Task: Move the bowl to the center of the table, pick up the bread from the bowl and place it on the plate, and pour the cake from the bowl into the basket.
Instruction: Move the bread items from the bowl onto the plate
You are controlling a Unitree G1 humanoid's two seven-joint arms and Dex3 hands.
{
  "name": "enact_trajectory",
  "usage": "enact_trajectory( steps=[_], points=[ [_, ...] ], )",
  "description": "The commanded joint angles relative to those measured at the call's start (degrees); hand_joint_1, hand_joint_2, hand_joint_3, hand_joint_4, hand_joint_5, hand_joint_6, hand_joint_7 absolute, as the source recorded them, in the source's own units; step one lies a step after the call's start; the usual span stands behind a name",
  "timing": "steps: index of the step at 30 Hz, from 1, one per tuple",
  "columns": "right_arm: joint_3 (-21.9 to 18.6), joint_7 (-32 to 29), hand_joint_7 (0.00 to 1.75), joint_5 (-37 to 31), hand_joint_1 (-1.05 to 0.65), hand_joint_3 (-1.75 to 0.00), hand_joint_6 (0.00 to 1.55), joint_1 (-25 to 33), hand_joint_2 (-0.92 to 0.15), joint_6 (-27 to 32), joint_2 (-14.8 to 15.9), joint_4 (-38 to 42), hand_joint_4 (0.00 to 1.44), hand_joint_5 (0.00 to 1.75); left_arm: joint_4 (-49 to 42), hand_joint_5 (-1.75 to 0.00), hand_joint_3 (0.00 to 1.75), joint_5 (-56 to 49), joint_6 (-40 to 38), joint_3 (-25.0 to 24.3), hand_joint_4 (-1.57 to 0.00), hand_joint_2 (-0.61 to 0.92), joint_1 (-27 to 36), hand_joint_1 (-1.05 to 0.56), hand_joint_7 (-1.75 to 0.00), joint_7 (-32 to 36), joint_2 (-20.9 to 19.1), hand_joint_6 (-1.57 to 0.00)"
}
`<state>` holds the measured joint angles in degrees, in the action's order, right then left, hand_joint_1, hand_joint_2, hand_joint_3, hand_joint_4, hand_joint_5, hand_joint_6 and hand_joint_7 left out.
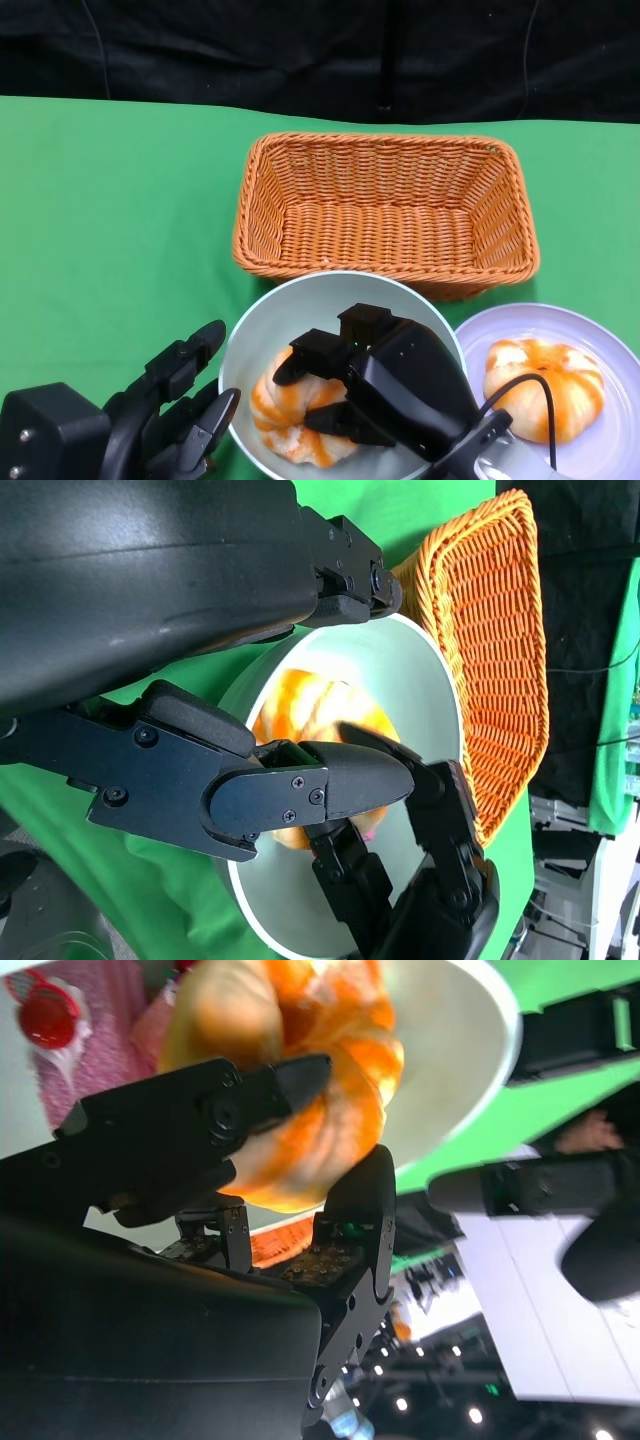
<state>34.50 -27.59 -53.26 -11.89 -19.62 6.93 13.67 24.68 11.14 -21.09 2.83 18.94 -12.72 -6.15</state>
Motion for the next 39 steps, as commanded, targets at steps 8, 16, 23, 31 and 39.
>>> enact_trajectory(
  steps=[8, 16, 23, 31, 39],
  points=[
    [-2.24, -8.12, 1.60, 0.16, -0.13, -1.31, 0.79, 2.49, -0.31, -2.42, 0.56, -3.92, 0.94, 1.75, 0.48, -0.04, 0.57, 0.43, -0.07, -0.54, -0.23, 0.92, 0.10, -0.70, 0.00, 0.03, -0.54, -0.19],
    [-7.40, -4.93, 1.58, 5.69, -0.09, -1.49, 0.86, 7.65, -0.21, -3.61, 1.61, -16.29, 0.99, 1.75, 0.58, -0.03, 0.56, 1.03, -0.90, -1.00, -0.23, 0.92, 0.17, -0.71, 0.00, 0.12, -0.33, -0.19],
    [-12.22, 6.33, 1.42, 16.73, -0.10, -1.72, 0.91, 14.74, -0.11, -1.04, 1.53, -28.25, 0.98, 1.74, 0.60, -0.03, 0.56, 1.57, -1.06, -1.15, -0.22, 0.92, 0.21, -0.71, 0.00, -0.30, -0.67, -0.18],
    [-18.63, 12.18, 1.38, 22.03, -0.03, -1.73, 0.92, 18.50, -0.10, 2.18, 0.34, -35.88, 0.97, 1.75, 0.34, -0.03, 0.56, 1.75, -0.99, -1.08, -0.23, 0.92, -0.04, -0.71, 0.00, -0.10, -0.81, -0.19],
    [-25.40, 12.35, 1.38, 21.04, 0.03, -1.74, 0.93, 18.88, -0.10, 3.29, 0.52, -37.07, 0.99, 1.73, -0.05, -0.03, 0.56, 1.66, -0.78, -1.10, -0.22, 0.92, -0.35, -0.71, 0.00, -0.02, -0.79, -0.18]
  ],
)
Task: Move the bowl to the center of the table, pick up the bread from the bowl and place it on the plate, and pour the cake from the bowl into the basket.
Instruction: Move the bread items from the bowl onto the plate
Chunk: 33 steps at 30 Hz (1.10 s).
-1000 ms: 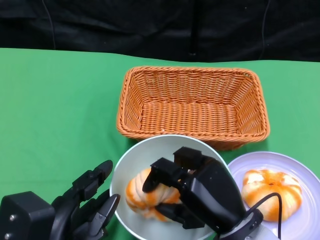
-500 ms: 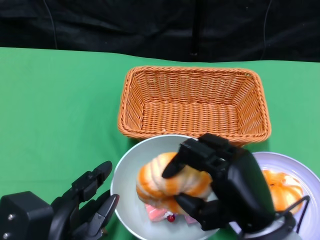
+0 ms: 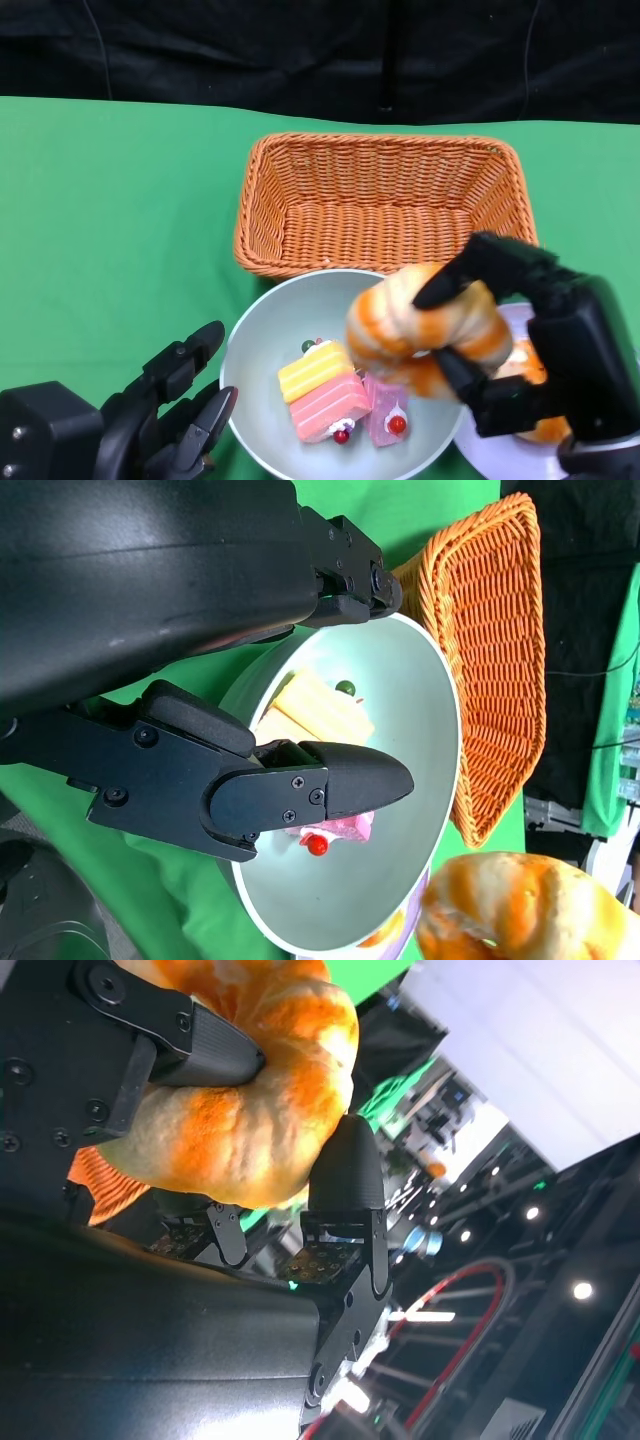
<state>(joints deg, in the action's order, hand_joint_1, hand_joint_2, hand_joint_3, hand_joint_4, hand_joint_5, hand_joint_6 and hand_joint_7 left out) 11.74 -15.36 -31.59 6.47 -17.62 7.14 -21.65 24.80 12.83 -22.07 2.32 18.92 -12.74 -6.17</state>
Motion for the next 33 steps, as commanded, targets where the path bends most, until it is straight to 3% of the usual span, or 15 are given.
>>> enact_trajectory(
  steps=[1, 8, 14, 25, 33],
  points=[
    [-4.19, 0.00, 1.38, -1.25, 0.03, -1.74, 0.94, 0.83, -0.09, 2.32, 0.46, -2.45, 0.99, 1.73, -0.23, -0.03, 0.56, -0.14, 0.29, -0.57, -0.23, 0.92, -0.33, -0.71, 0.00, 0.06, -0.73, -0.19],
    [-8.14, 1.64, 1.38, -3.04, 0.06, -1.75, 0.95, 2.67, -0.08, 6.26, 0.21, -5.75, 1.00, 1.72, -0.32, -0.03, 0.56, 0.06, 0.15, -0.63, -0.23, 0.92, -0.41, -0.71, 0.00, 0.07, -0.57, -0.19],
    [-10.65, 1.36, 1.41, -10.43, 0.05, -1.71, 0.96, 5.14, -0.05, 9.12, 1.53, -7.07, 1.00, 1.75, -0.14, -0.03, 0.56, -0.01, -0.08, -0.55, -0.23, 0.92, -0.36, -0.72, 0.00, 0.19, -0.57, -0.19],
    [-9.12, 9.22, 1.44, -16.42, 0.09, -1.50, 0.91, 6.34, -0.13, 15.71, 3.42, -6.31, 0.97, 1.75, 0.50, -0.03, 0.56, -0.04, -0.51, -0.35, -0.23, 0.92, -0.11, -0.71, 0.00, 0.27, -0.63, -0.19],
    [-8.19, 17.44, 1.37, -15.40, 0.09, -1.37, 0.89, 5.29, -0.20, 20.74, 4.51, -5.17, 0.91, 1.75, 0.71, -0.02, 0.56, 0.00, -0.68, -0.39, -0.23, 0.92, -0.03, -0.70, 0.00, 0.19, -0.62, -0.19]
  ],
)
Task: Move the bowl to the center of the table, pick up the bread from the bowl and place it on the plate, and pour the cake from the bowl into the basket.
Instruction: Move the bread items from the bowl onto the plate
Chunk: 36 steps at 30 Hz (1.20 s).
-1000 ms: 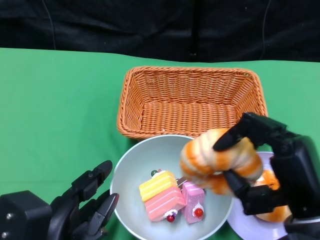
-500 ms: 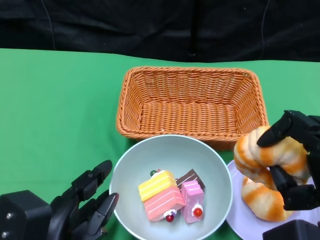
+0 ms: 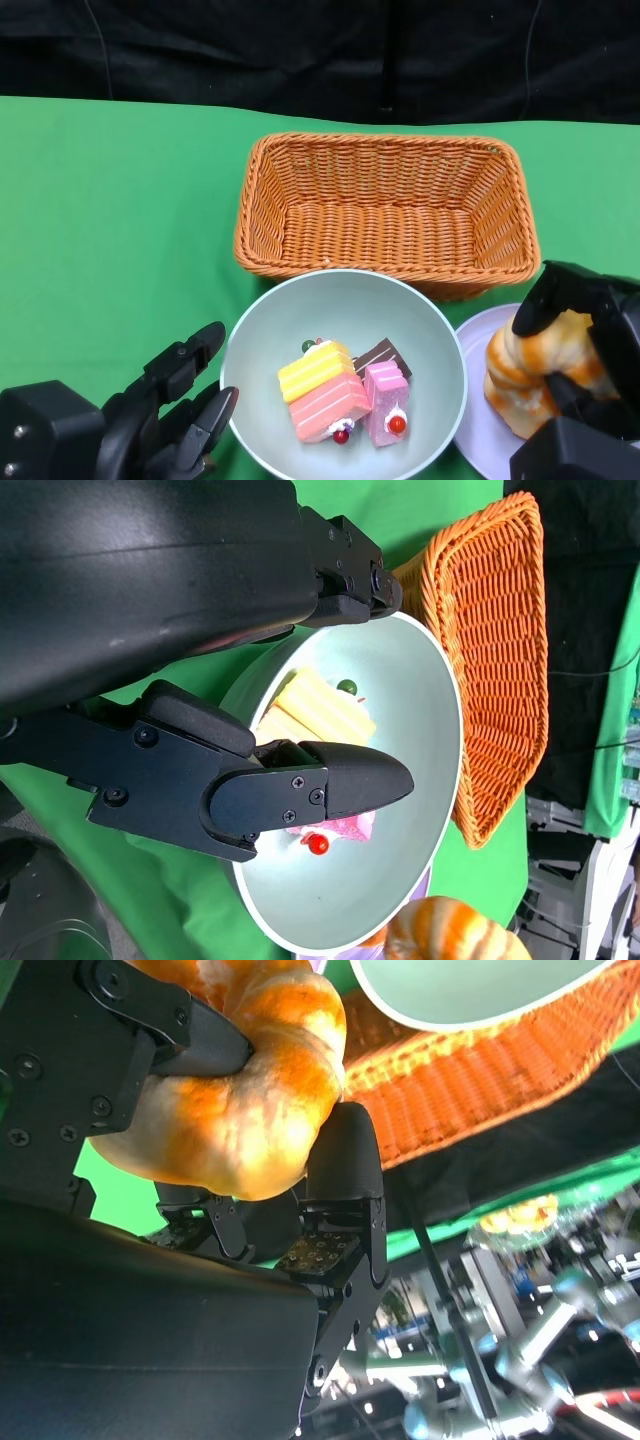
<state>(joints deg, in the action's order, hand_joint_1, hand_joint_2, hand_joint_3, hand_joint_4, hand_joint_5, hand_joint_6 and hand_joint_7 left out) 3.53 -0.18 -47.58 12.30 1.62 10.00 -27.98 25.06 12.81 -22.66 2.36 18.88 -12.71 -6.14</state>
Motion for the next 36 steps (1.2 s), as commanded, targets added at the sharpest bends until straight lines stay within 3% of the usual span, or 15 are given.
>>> enact_trajectory(
  steps=[1, 2, 4, 5, 6, 7, 8, 10, 13, 14, 17, 25, 31, 36],
  points=[
    [0.07, 3.14, 1.34, 0.70, 0.09, -1.34, 0.90, -0.94, -0.22, 1.99, 2.10, 2.04, 0.90, 1.75, 0.41, -0.02, 0.56, 0.05, -0.08, -0.41, -0.23, 0.92, 0.06, -0.70, 0.00, 0.12, -0.66, -0.19],
    [0.10, 3.61, 1.07, 0.75, 0.07, -1.21, 0.94, -1.19, -0.31, 2.30, 2.39, 2.56, 0.86, 1.72, 0.40, -0.02, 0.56, 0.07, -0.08, -0.40, -0.22, 0.92, 0.10, -0.70, 0.00, 0.10, -0.65, -0.18],
    [0.31, 4.73, 0.80, 0.45, 0.07, -1.12, 1.03, -1.81, -0.38, 3.58, 2.80, 3.56, 0.84, 1.71, 0.35, -0.02, 0.56, 0.04, 0.01, -0.37, -0.22, 0.92, 0.16, -0.70, 0.00, 0.10, -0.64, -0.18],
    [0.47, 5.31, 0.48, 0.18, -0.01, -0.81, 0.89, -2.12, -0.53, 4.39, 2.94, 4.00, 0.80, 1.16, 0.32, -0.02, 0.56, 0.01, 0.10, -0.37, -0.23, 0.92, 0.18, -0.70, 0.00, 0.11, -0.63, -0.18],
    [0.62, 5.69, 0.30, 0.03, -0.03, -0.61, 0.88, -2.36, -0.63, 5.02, 3.07, 4.28, 0.86, 0.82, 0.29, -0.02, 0.56, -0.01, 0.16, -0.36, -0.23, 0.92, 0.19, -0.70, 0.00, 0.11, -0.62, -0.18],
    [1.15, 7.27, 0.17, -1.43, -0.04, -0.47, 0.89, -2.44, -0.70, 6.48, 3.71, 4.39, 0.92, 0.60, 0.42, -0.02, 0.56, 0.02, -0.01, -0.39, -0.23, 0.92, 0.25, -0.70, 0.00, 0.22, -0.58, -0.18],
    [1.57, 8.36, 0.07, -2.47, -0.17, -0.26, 0.59, -2.45, -0.80, 7.51, 4.18, 4.33, 0.71, 0.31, 0.52, -0.02, 0.56, 0.05, -0.16, -0.41, -0.23, 0.92, 0.30, -0.70, 0.00, 0.30, -0.54, -0.19],
    [2.15, 9.62, 0.02, -3.64, -0.25, -0.08, 0.43, -2.51, -0.89, 8.93, 4.72, 4.11, 0.60, 0.14, 0.62, -0.02, 0.56, 0.08, -0.31, -0.43, -0.23, 0.92, 0.34, -0.70, 0.00, 0.39, -0.51, -0.19],
    [2.98, 9.30, 0.00, -6.25, -0.27, -0.04, 0.39, -2.31, -0.91, 10.36, 4.90, 3.83, 0.58, 0.10, 0.66, -0.02, 0.56, 0.05, -0.29, -0.44, -0.23, 0.92, 0.31, -0.70, 0.00, 0.30, -0.63, -0.19],
    [3.50, 8.82, 0.00, -8.37, -0.41, -0.04, 0.22, -2.08, -0.92, 11.06, 4.95, 3.79, 0.46, 0.04, 0.67, -0.02, 0.56, 0.05, -0.26, -0.46, -0.23, 0.92, 0.27, -0.70, 0.00, 0.21, -0.73, -0.19],
    [4.64, 8.69, 0.00, -12.83, -0.54, -0.08, 0.08, -1.75, -0.92, 13.01, 4.73, 3.48, 0.35, 0.00, 0.65, -0.02, 0.56, 0.09, -0.20, -0.53, -0.23, 0.92, 0.23, -0.70, 0.00, 0.02, -0.90, -0.19],
    [6.52, 9.24, 0.01, -18.80, -0.65, -0.13, 0.04, -1.15, -0.92, 16.78, 3.48, 2.23, 0.20, 0.00, 0.55, -0.02, 0.56, -0.88, 0.65, -0.46, -0.23, 0.92, 0.22, -0.69, 0.00, 0.23, -1.23, -0.19],
    [6.92, 6.92, 0.01, -20.24, -0.65, -0.20, 0.05, 2.48, -0.92, 17.32, 1.32, -3.07, 0.20, 0.01, -0.56, -0.02, 0.56, -14.41, 11.49, 2.93, -0.23, 0.92, 0.20, -0.71, 0.00, 2.68, -5.18, -0.19],
    [6.75, 6.23, 0.02, -17.96, -0.60, -0.22, 0.07, 4.78, -0.92, 15.37, 0.08, -8.28, 0.22, 0.02, -3.10, -0.02, 0.53, -21.05, 22.72, 2.15, -0.23, 0.92, 0.11, -0.71, 0.00, 2.43, -9.48, -0.19]
  ],
)
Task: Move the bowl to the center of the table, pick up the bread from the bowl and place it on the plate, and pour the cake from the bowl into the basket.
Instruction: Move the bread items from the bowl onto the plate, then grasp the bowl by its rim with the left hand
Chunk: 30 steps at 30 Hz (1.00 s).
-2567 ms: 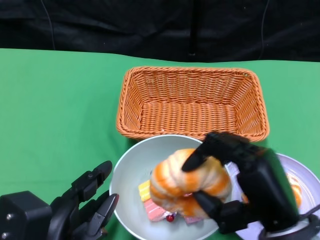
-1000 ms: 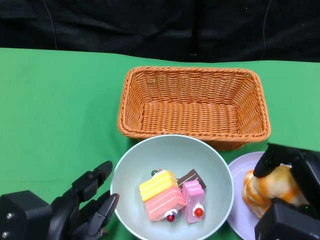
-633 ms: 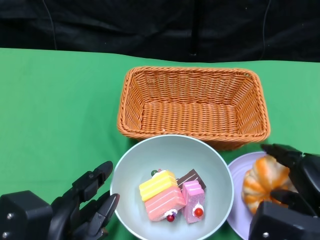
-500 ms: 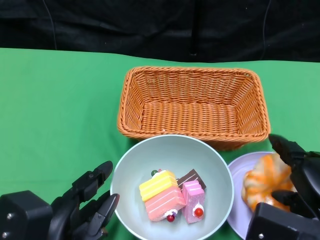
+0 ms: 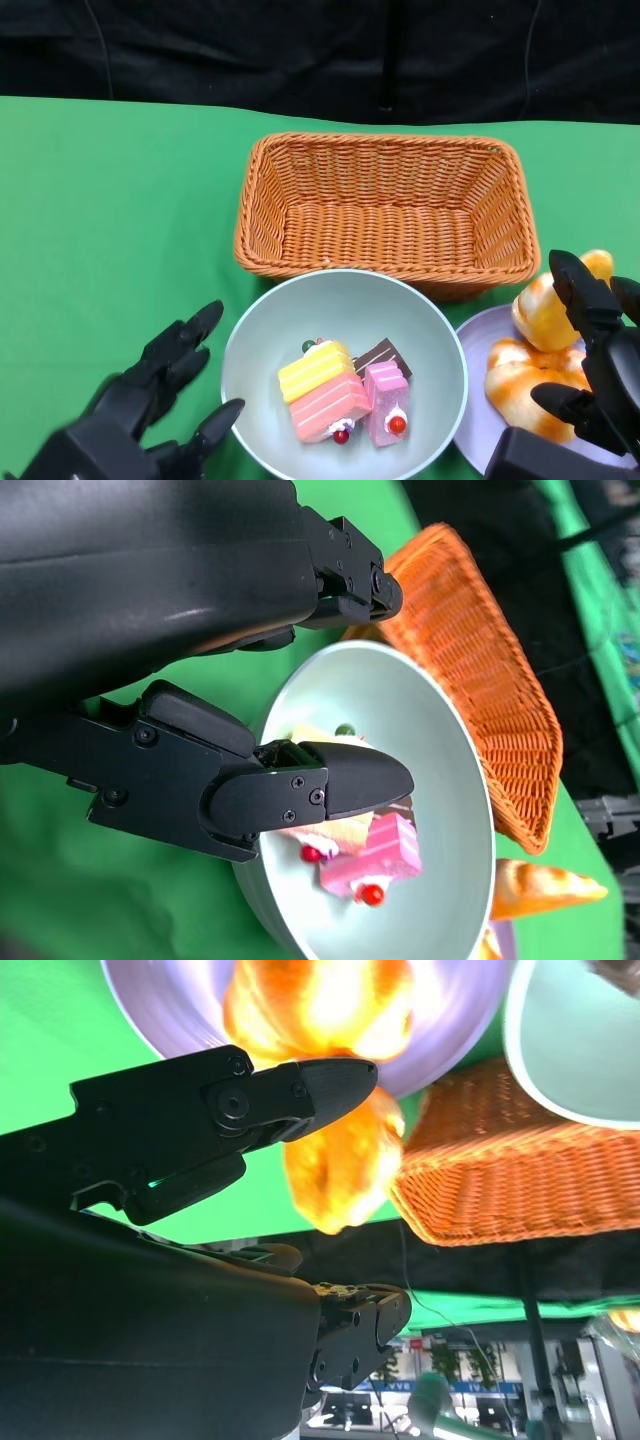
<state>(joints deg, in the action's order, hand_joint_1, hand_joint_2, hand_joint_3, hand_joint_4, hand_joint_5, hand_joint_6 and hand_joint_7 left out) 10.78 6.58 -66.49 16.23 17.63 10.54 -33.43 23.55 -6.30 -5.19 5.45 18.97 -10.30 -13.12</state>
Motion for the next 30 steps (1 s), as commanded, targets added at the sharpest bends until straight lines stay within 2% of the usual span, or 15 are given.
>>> enact_trajectory(
  steps=[1, 8, 12, 15, 18, 22, 26, 30],
  points=[
    [-0.55, -0.36, 0.02, 1.47, -0.59, -0.22, 0.07, 1.13, -0.92, -0.94, -0.70, -3.78, 0.22, 0.02, -2.37, -0.02, 0.52, -2.23, 7.44, -1.32, -0.23, 0.92, -0.06, -0.71, 0.00, -0.15, -3.09, -0.19],
    [-0.68, 1.50, 0.03, 7.04, -0.57, -0.23, 0.09, 3.40, -0.92, -2.50, -3.22, -10.90, 0.25, 0.04, -10.81, -0.02, 0.48, -7.12, 29.82, -4.10, -0.23, 0.92, -2.88, -0.71, -0.01, -0.20, -10.66, -0.21],
    [-0.93, 1.68, 0.05, 11.48, -0.54, -0.22, 0.12, 5.75, -0.92, -3.47, -4.82, -13.95, 0.31, 0.08, -16.14, -0.03, 0.34, -12.60, 43.98, -5.77, -0.26, 0.92, -6.76, -0.68, -0.02, 0.50, -17.27, -0.26],
    [-1.37, 0.37, 0.05, 15.24, -0.52, -0.21, 0.13, 7.20, -0.92, -4.86, -5.77, -14.79, 0.33, 0.10, -20.34, -0.04, 0.23, -15.87, 52.00, -6.36, -0.29, 0.92, -9.81, -0.66, -0.02, 1.86, -19.67, -0.29],
    [-1.86, -0.82, 0.06, 18.38, -0.49, -0.21, 0.13, 8.12, -0.92, -6.31, -6.67, -14.76, 0.35, 0.11, -23.64, -0.04, 0.15, -19.76, 57.16, -6.73, -0.33, 0.92, -12.37, -0.62, -0.02, 3.45, -20.87, -0.31],
    [-2.11, -3.47, 0.06, 23.83, -0.46, -0.25, 0.13, 10.32, -0.92, -8.33, -8.70, -14.95, 0.37, 0.14, -26.79, -0.04, 0.04, -32.23, 63.49, -6.55, -0.38, 0.90, -17.04, -0.54, -0.01, 8.52, -22.42, -0.36],
    [-2.10, -5.45, 0.07, 28.76, -0.41, -0.26, 0.14, 12.19, -0.92, -10.91, -10.01, -14.74, 0.40, 0.17, -27.20, -0.05, 0.00, -42.32, 65.30, -5.48, -0.41, 0.85, -20.06, -0.48, -0.02, 14.75, -22.25, -0.39],
    [-2.58, -7.96, 0.07, 32.26, -0.41, -0.32, 0.13, 13.64, -0.92, -15.09, -9.96, -13.55, 0.41, 0.20, -28.71, -0.09, 0.00, -48.84, 65.03, -1.83, -0.52, 0.80, -23.57, -0.42, -0.05, 19.97, -21.66, -0.50]
  ],
)
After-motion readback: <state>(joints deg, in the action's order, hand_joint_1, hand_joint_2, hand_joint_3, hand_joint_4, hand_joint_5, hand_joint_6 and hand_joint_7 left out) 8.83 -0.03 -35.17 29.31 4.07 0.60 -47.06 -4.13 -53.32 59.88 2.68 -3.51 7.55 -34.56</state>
